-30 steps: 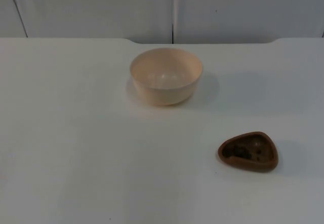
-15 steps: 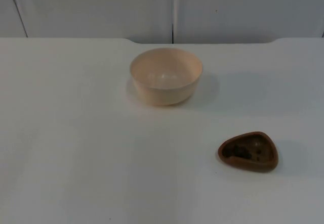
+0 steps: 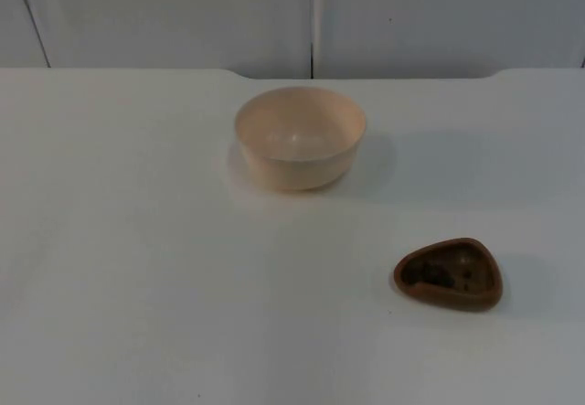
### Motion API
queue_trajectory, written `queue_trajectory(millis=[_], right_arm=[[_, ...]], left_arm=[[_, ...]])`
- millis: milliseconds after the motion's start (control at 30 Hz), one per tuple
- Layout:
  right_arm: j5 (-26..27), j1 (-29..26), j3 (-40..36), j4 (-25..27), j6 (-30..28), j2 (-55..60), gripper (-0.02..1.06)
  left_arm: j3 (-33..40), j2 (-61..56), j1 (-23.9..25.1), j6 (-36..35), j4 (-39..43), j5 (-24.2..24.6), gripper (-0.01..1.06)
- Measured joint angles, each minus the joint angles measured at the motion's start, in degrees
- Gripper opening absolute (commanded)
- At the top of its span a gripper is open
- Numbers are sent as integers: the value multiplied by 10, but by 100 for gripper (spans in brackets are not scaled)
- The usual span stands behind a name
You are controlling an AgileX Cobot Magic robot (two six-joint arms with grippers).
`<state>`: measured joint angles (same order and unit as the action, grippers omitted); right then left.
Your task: Pick up the bowl with the left hand and pour the coffee beans from the cup into the bowl with the right hand.
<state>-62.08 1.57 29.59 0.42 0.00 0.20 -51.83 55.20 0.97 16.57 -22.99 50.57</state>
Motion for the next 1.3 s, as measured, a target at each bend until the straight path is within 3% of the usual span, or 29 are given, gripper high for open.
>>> queue_trajectory(millis=[933,1300], right_arm=[[0,0,0,0,0,0,105],[0,0,0,0,0,0,105]], left_arm=[[-265,303,-3,13,-26,32,98],[-404,445,-80,5,-28,41,98]])
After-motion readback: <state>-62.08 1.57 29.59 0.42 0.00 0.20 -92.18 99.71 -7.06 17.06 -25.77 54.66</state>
